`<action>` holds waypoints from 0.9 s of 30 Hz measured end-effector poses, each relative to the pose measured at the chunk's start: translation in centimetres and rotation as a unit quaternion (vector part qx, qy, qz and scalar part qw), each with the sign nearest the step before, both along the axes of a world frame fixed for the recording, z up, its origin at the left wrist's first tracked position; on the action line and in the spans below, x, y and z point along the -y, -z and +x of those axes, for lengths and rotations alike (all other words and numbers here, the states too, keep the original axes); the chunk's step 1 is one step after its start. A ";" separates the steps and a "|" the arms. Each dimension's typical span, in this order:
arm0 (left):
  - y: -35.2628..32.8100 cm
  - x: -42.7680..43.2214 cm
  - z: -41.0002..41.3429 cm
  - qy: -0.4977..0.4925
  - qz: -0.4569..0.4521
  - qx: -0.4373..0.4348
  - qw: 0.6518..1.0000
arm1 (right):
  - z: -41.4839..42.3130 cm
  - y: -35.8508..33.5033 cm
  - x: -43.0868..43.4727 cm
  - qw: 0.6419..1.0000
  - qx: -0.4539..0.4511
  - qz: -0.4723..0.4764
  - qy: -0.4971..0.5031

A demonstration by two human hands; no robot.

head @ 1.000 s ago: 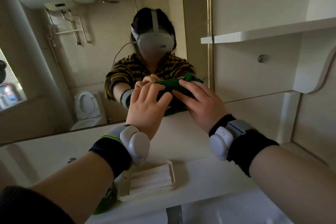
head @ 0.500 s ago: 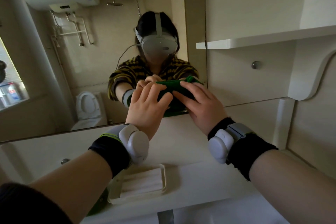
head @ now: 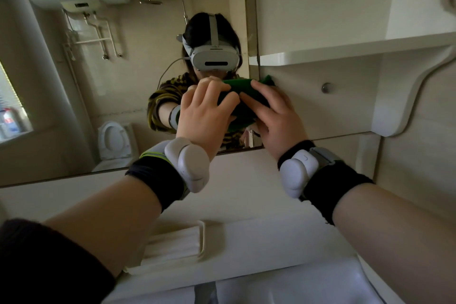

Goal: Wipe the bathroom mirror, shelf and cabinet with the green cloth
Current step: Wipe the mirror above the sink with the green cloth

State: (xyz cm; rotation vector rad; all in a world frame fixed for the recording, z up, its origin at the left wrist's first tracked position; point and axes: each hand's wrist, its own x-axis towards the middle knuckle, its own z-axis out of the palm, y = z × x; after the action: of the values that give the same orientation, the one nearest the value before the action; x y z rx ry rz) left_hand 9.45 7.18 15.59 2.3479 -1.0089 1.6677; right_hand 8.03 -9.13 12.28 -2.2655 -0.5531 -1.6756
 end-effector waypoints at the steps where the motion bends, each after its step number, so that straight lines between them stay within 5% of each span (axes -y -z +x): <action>1: 0.6 0.0 -0.1 -0.001 0.009 -0.002 1.000 | -0.1 0.5 0.3 1.000 0.001 -0.011 0.003; 27: 7.6 0.9 -1.2 0.009 0.016 -0.037 0.999 | -1.6 6.4 1.9 0.998 -0.028 -0.061 0.022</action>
State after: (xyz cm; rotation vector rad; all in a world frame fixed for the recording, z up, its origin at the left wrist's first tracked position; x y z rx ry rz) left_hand 8.29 6.29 8.01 2.3938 -1.0484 1.5563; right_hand 6.44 -11.04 5.93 -2.4182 -0.6121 -1.6343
